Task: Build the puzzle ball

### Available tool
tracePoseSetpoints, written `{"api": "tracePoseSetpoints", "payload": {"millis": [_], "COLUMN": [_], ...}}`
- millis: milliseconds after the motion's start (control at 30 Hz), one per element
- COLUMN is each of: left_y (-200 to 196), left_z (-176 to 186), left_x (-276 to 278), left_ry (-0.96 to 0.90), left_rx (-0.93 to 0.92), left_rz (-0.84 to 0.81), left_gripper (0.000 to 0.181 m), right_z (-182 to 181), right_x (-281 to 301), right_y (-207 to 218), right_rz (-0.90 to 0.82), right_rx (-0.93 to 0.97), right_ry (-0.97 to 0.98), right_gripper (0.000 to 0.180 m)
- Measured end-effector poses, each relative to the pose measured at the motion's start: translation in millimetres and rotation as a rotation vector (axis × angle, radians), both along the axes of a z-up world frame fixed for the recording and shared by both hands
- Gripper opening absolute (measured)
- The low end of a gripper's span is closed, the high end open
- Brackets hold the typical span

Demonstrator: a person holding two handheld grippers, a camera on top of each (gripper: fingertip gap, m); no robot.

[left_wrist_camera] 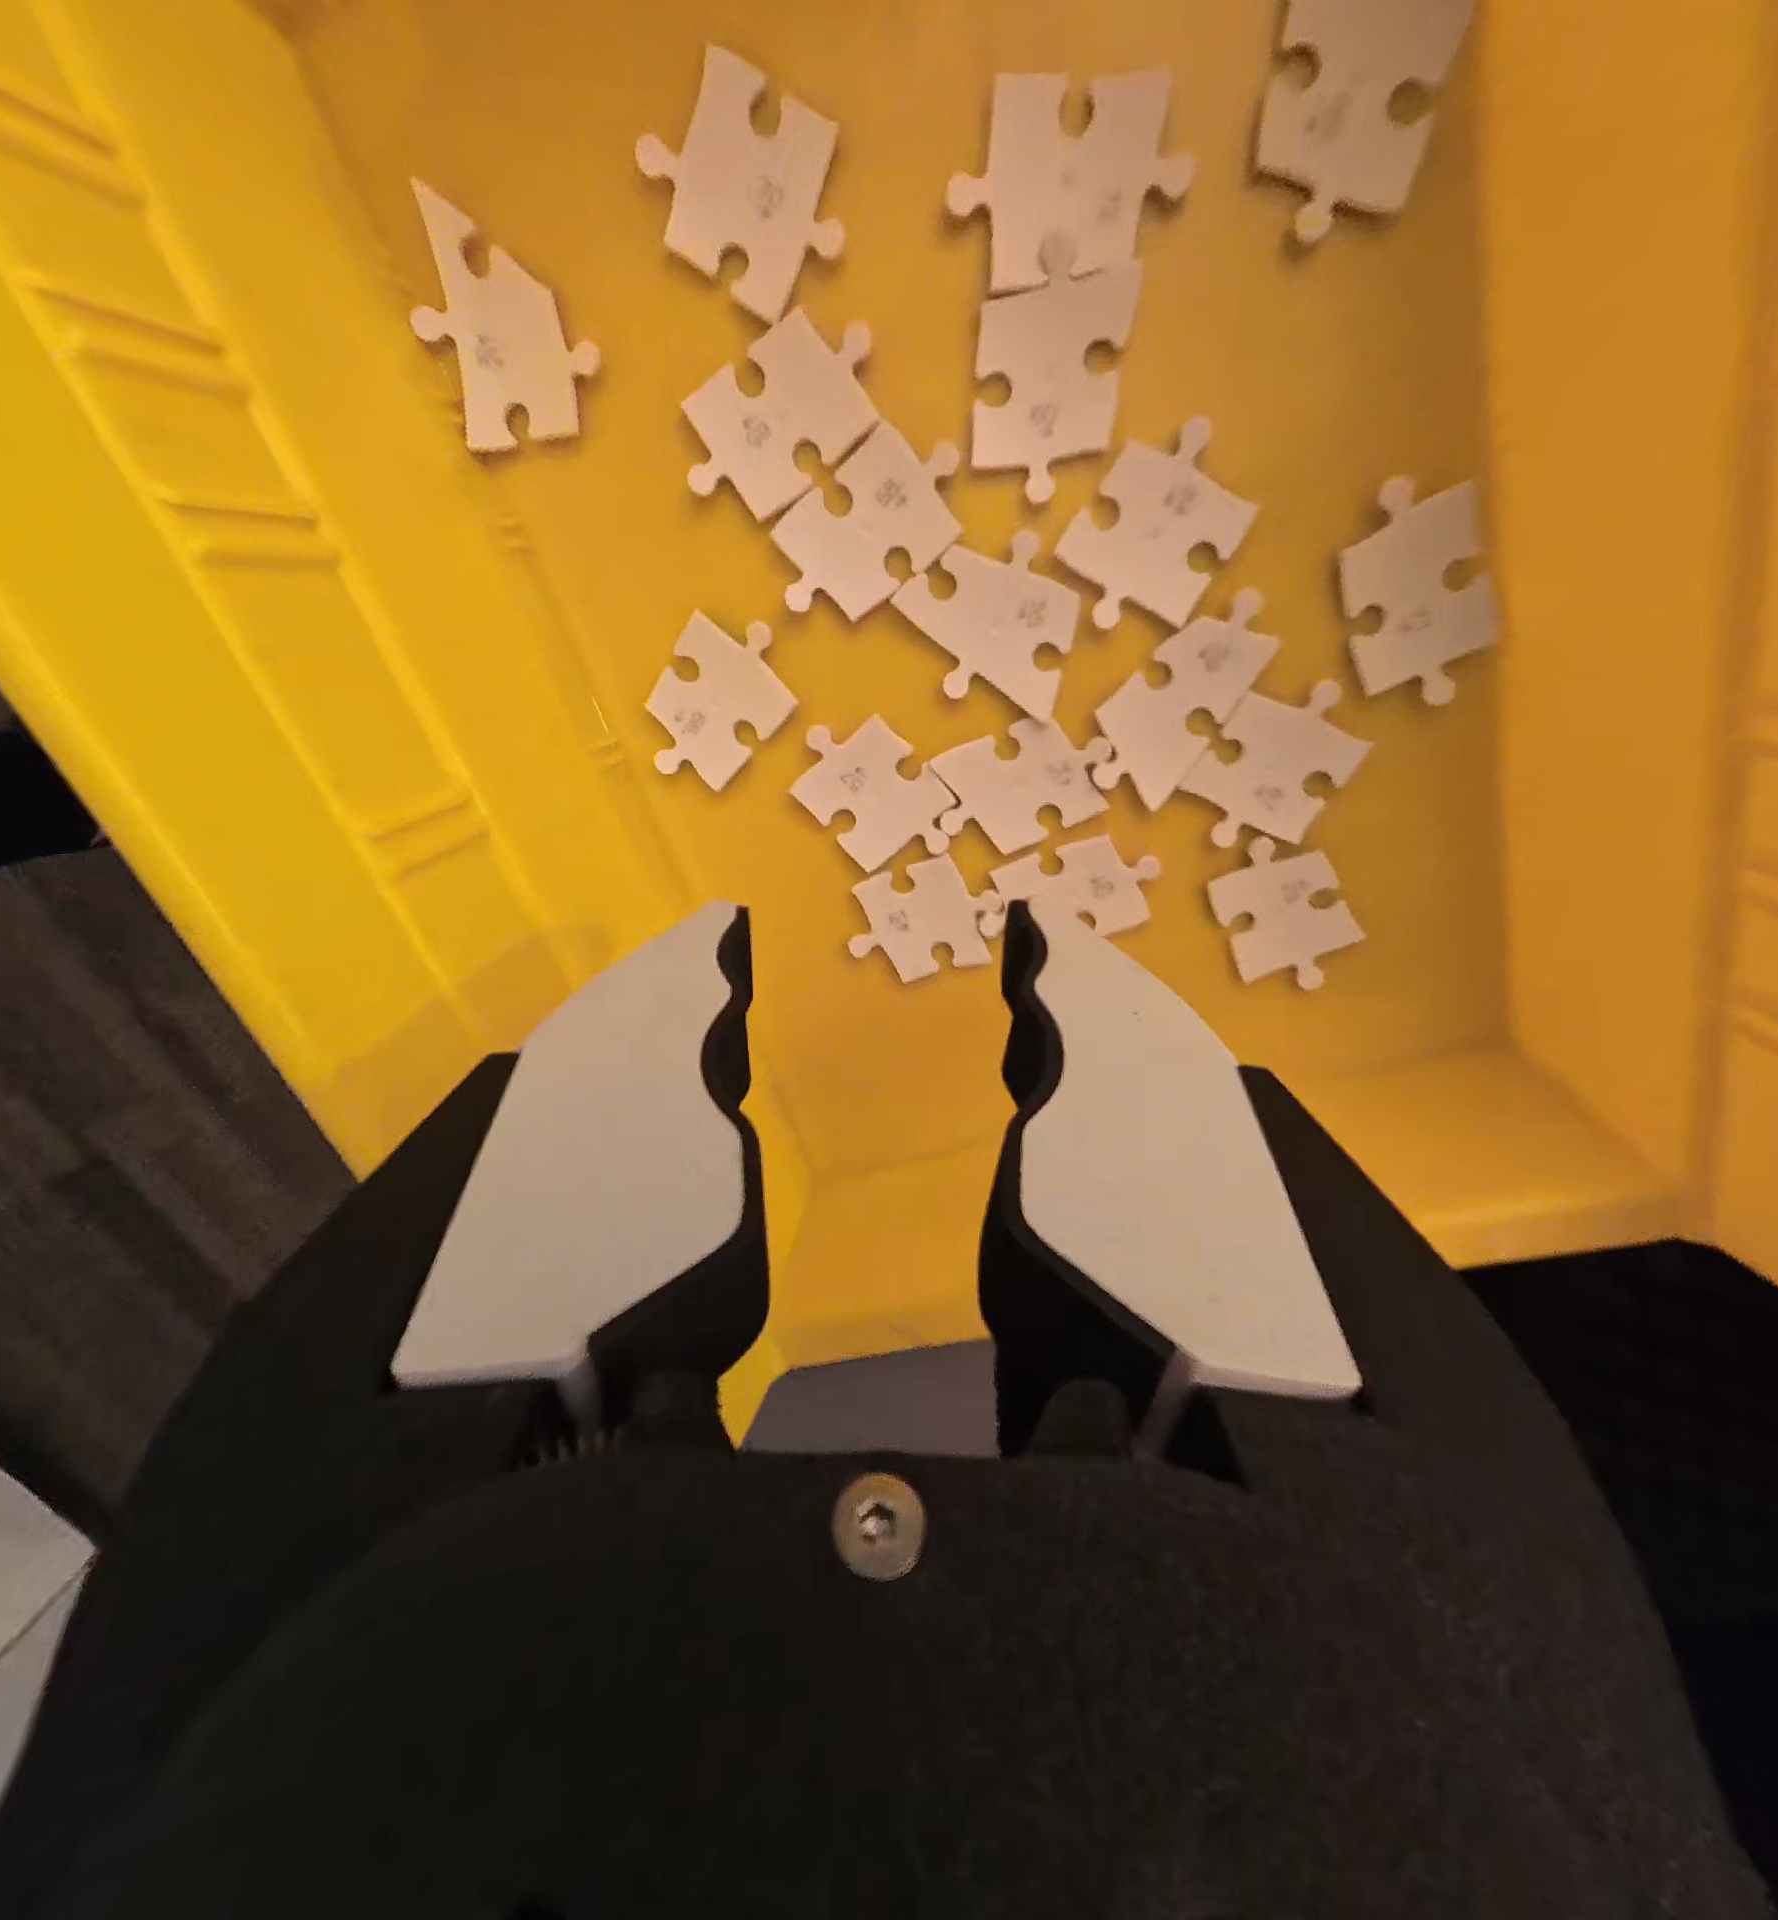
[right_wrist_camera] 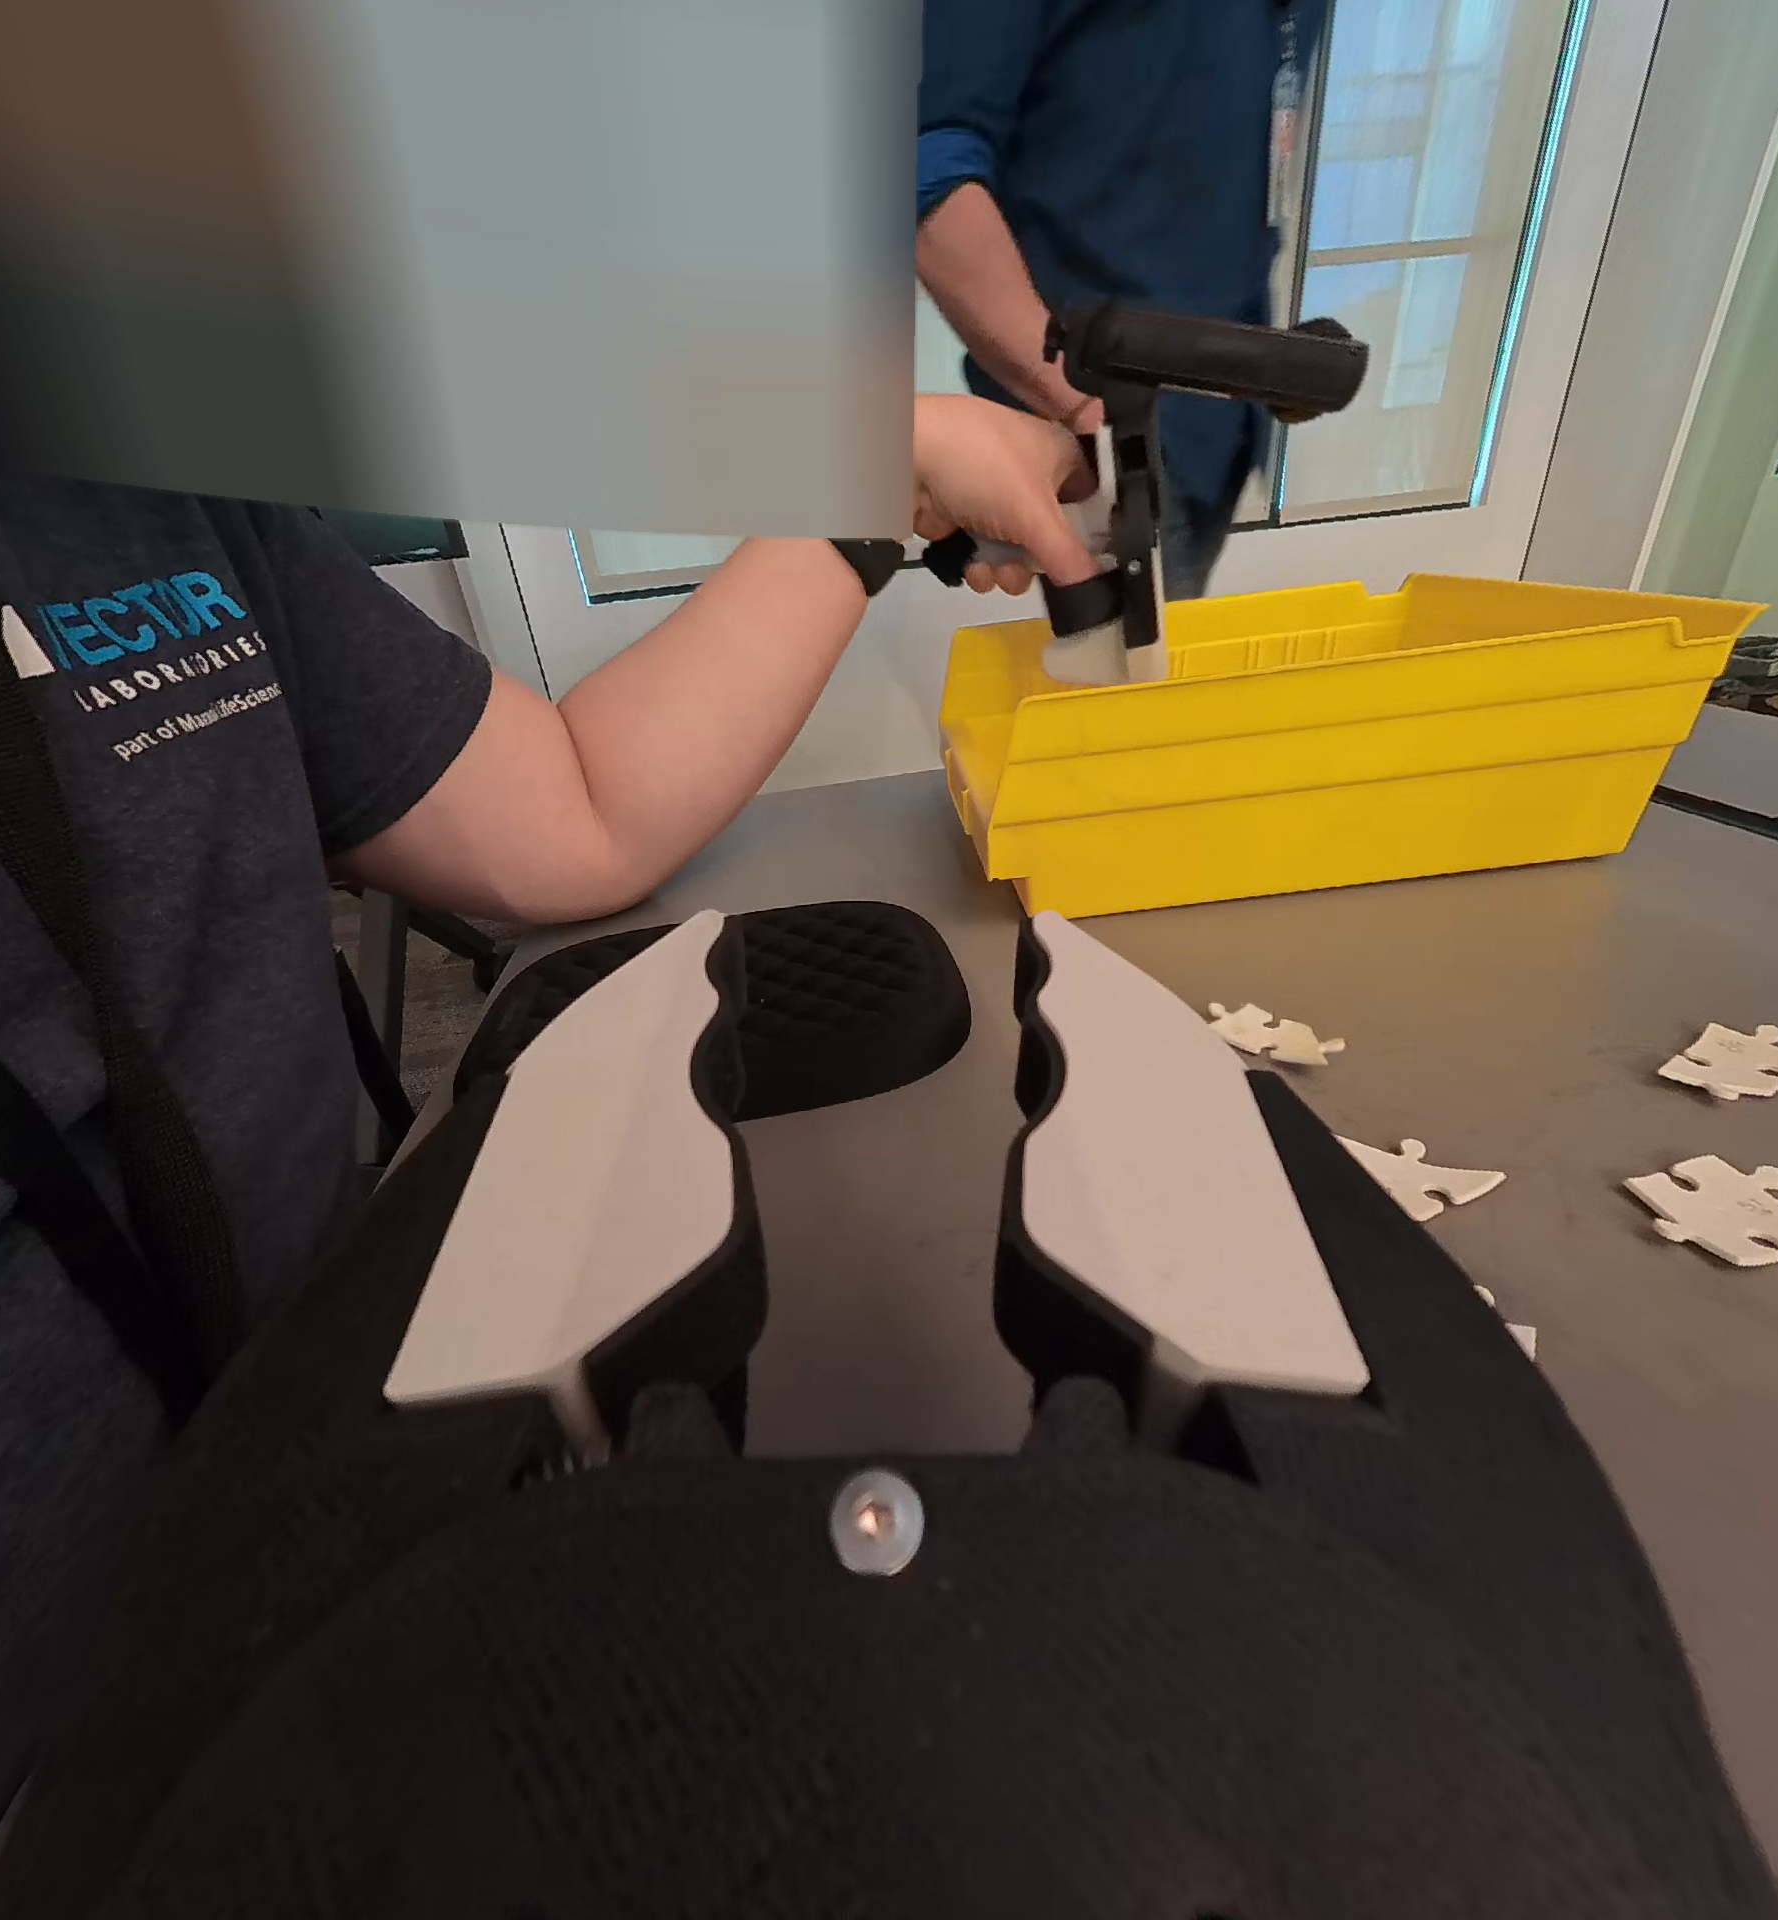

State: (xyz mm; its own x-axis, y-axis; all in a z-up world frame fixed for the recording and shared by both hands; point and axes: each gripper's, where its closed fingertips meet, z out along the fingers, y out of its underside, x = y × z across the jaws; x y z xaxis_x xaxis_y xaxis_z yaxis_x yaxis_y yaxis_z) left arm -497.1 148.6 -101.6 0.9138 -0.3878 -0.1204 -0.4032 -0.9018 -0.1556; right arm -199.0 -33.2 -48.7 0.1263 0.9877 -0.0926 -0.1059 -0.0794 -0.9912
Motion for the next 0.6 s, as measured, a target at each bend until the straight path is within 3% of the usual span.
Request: {"api": "tracePoseSetpoints", "payload": {"millis": [300,600], "left_y": [23,21], "left_z": [-21,-36], "left_x": [-7,-9], "left_ry": [-0.179,-0.131], "left_rx": [-0.034,-0.083], "left_rz": [0.293,0.354], "left_gripper": [0.044,0.044], "right_z": [0,0], "right_x": [1,1], "right_y": [1,1], "right_rz": [0.001,0.002], "right_rx": [-0.012,-0.009], "right_ry": [0.007,0.007], "right_gripper": [0.051,0.051]}}
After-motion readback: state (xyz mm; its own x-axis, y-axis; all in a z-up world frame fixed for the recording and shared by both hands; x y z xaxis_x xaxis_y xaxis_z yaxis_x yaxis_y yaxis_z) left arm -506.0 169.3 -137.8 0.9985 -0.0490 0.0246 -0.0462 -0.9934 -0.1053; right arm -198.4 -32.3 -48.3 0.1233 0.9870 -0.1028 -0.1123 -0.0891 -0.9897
